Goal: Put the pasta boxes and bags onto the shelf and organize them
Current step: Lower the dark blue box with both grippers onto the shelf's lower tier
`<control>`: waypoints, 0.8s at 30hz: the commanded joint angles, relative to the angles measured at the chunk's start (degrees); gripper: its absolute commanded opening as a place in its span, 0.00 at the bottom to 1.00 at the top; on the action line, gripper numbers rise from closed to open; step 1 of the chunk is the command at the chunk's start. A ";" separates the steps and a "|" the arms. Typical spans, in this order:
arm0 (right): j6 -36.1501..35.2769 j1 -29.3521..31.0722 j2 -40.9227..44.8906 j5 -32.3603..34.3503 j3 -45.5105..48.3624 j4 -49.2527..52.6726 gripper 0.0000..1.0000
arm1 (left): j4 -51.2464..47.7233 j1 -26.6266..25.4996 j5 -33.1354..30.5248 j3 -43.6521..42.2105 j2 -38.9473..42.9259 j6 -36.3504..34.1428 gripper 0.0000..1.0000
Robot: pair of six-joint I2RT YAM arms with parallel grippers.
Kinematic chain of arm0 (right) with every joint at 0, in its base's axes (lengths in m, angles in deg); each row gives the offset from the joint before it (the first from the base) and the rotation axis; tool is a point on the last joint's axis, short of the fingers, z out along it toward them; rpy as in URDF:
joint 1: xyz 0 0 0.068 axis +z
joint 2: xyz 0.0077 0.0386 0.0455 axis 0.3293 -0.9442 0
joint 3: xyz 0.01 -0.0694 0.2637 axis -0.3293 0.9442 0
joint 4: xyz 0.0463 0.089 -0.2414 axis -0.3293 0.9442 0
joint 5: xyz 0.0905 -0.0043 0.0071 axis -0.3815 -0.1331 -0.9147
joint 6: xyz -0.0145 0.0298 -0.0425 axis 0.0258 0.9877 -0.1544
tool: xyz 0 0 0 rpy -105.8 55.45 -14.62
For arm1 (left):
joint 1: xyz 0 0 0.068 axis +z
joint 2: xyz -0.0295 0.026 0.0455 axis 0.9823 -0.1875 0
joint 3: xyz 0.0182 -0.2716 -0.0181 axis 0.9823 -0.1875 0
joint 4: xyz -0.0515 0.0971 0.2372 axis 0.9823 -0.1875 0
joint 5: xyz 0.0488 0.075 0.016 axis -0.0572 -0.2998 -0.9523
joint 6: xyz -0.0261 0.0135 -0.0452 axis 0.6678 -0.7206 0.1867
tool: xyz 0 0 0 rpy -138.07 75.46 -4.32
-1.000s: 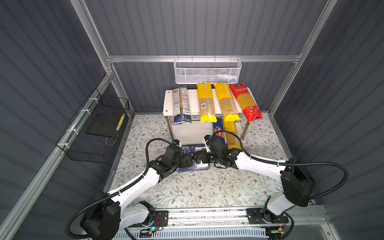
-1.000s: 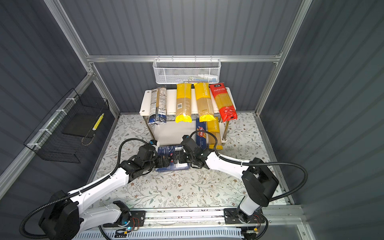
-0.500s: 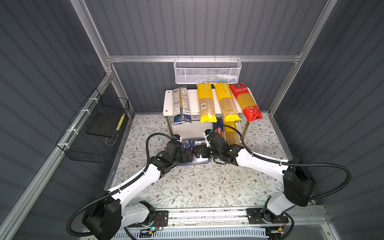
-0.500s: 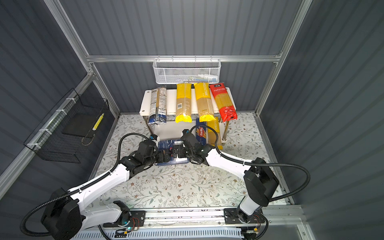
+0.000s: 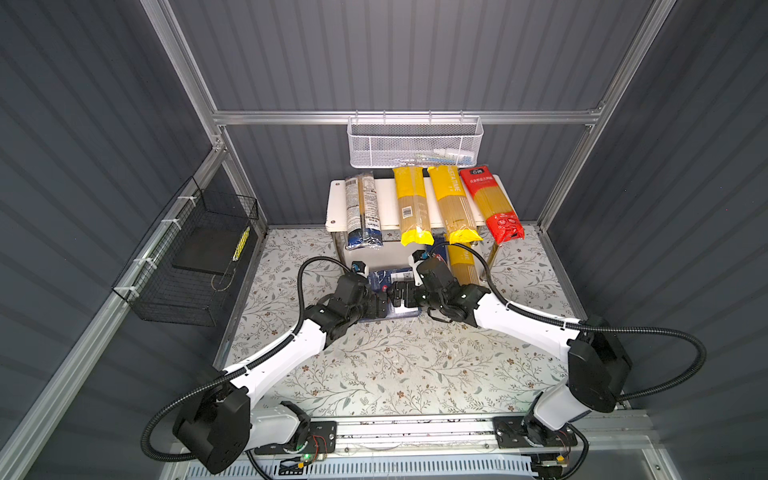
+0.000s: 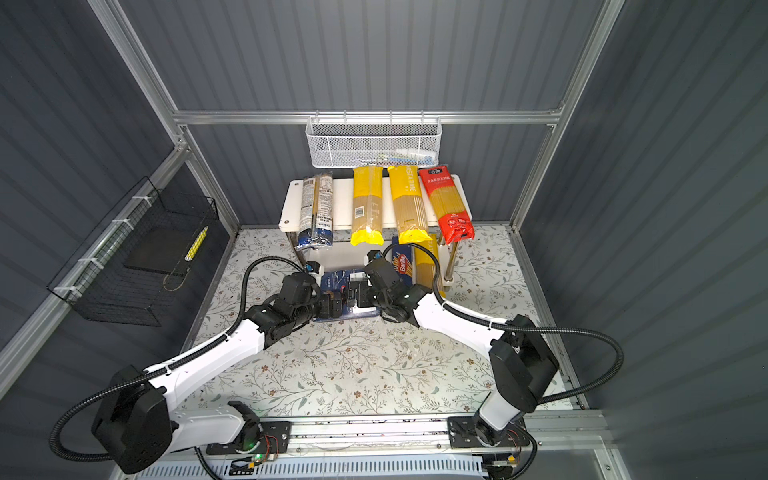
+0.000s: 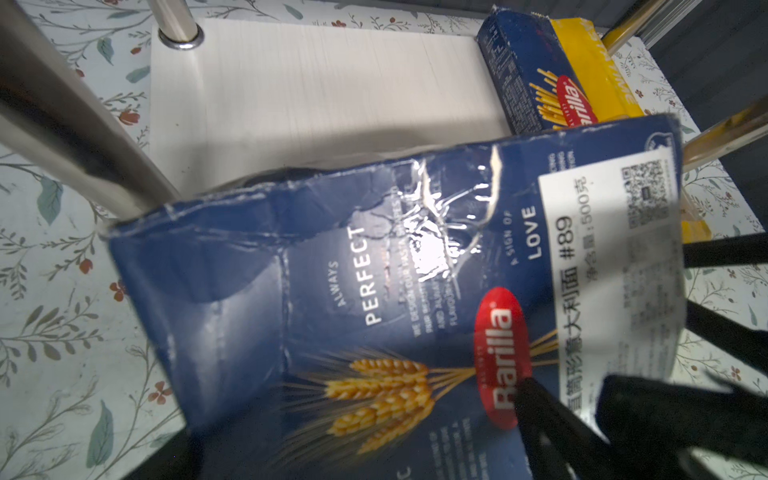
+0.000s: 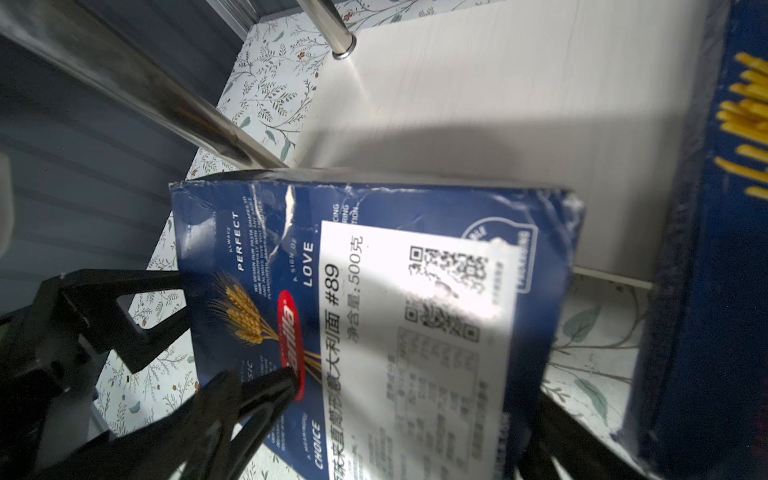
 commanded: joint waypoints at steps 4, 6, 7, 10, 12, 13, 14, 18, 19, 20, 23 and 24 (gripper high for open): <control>-1.37 2.17 -1.14 -9.23 -3.00 -13.77 0.99 | 13.55 -2.38 6.57 4.73 -1.78 -3.65 0.99; -2.08 2.08 -1.39 -8.46 -2.72 -14.34 0.99 | 13.72 -2.35 6.04 5.07 -2.54 -3.99 0.99; -2.41 2.08 -1.65 -8.02 -2.64 -14.50 0.99 | 13.80 -2.37 5.86 5.43 -2.96 -4.29 0.99; -3.58 2.02 -2.37 -7.52 -2.85 -14.90 0.99 | 13.74 -2.32 5.10 6.38 -4.17 -5.25 0.99; -4.17 1.99 -2.64 -7.09 -3.17 -14.92 0.99 | 13.59 -2.29 4.57 7.08 -4.76 -5.58 0.99; -4.58 1.99 -2.80 -6.89 -3.38 -14.90 0.99 | 13.61 -2.26 4.31 7.41 -4.85 -5.82 0.99; -4.80 1.99 -2.90 -6.68 -3.55 -14.98 0.99 | 13.76 -2.29 4.02 7.61 -4.95 -5.87 0.99; -5.21 1.74 -3.33 -6.01 -3.74 -15.98 0.99 | 13.90 -2.30 3.44 9.25 -5.75 -7.00 0.99; -5.17 1.73 -3.43 -5.90 -3.74 -16.33 0.99 | 13.94 -2.29 3.31 9.73 -6.19 -7.27 0.99; -5.08 1.64 -3.57 -5.77 -3.74 -16.62 0.99 | 13.93 -2.29 2.84 10.19 -6.64 -7.58 0.99; -4.90 1.39 -4.03 -5.56 -3.66 -17.75 0.99 | 13.89 -2.19 0.95 10.96 -7.82 -8.21 0.99; -4.98 1.34 -4.10 -5.48 -3.54 -18.24 0.99 | 13.98 -2.20 0.48 10.98 -8.14 -8.40 0.99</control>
